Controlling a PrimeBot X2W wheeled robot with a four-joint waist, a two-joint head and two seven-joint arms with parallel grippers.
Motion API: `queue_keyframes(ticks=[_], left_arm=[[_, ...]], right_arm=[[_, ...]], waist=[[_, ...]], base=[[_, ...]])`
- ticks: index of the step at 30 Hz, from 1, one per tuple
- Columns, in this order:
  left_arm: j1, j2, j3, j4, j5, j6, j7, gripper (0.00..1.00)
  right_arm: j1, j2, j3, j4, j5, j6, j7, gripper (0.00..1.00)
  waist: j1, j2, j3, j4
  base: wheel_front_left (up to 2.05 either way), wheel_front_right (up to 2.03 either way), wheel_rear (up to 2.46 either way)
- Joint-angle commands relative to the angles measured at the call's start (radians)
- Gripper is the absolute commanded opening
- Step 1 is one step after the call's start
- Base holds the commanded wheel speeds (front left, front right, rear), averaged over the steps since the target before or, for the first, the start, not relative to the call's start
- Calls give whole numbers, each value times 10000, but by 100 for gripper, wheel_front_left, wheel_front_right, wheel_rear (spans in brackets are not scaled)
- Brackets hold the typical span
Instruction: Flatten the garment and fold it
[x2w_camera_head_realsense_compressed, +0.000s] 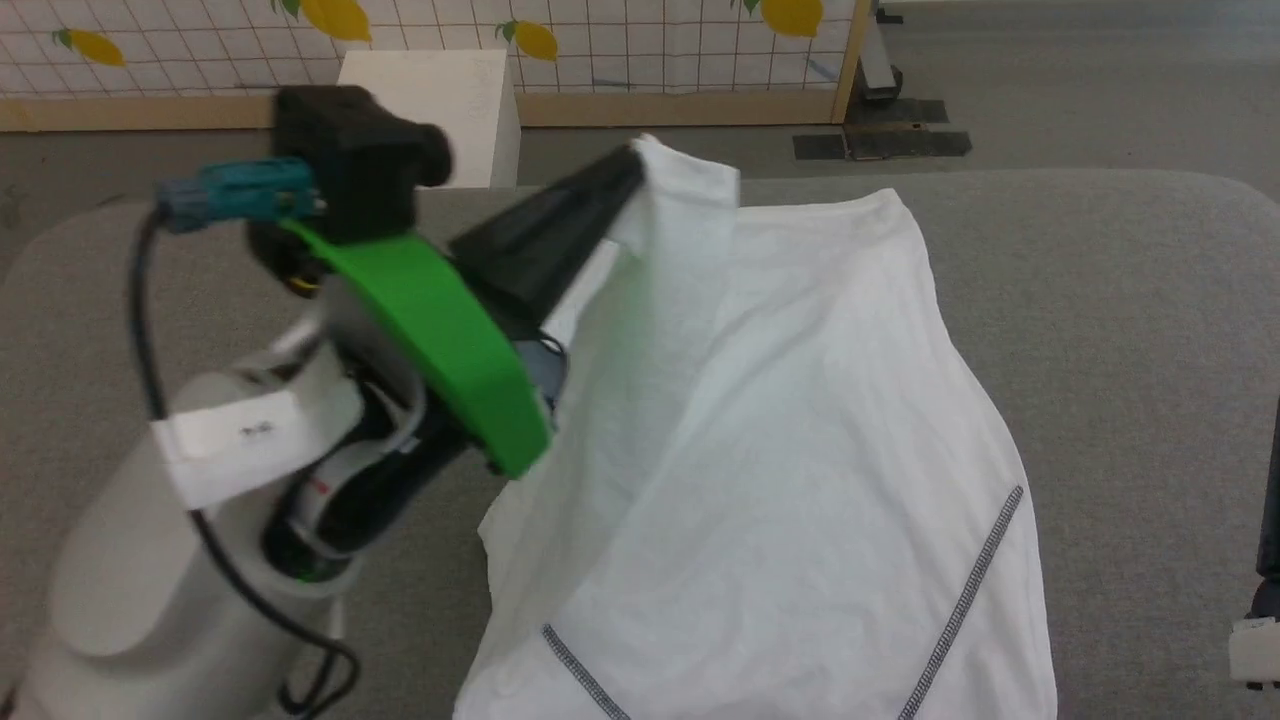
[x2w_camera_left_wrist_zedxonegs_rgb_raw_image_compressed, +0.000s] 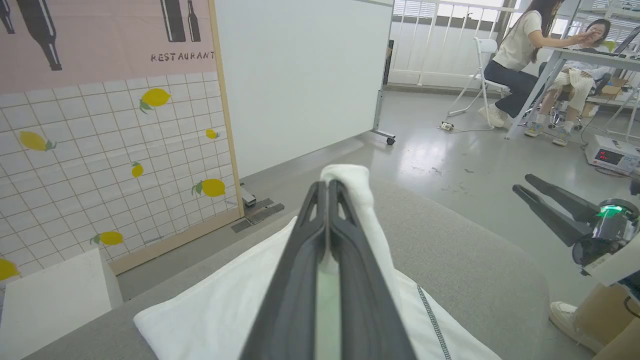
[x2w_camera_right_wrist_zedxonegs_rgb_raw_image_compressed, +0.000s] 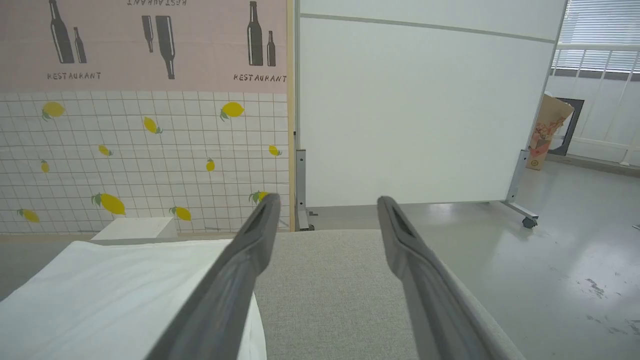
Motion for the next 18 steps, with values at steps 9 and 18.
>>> queue_keyframes(ticks=[9, 18], left_arm=[[-231, -2877, -2030, 1999, 501, -551, -1231, 0], [27, -4209, -3910, 5152, 1084, -1188, -2173, 0]], right_arm=[[-368, 7, -266, 34, 95, -17, -114, 100], [-666, 7, -489, 0, 95, -17, -192, 100]], waist=[[1, 0, 806, -664], [1, 0, 1415, -1175]], base=[[0, 0, 0], [0, 0, 0]])
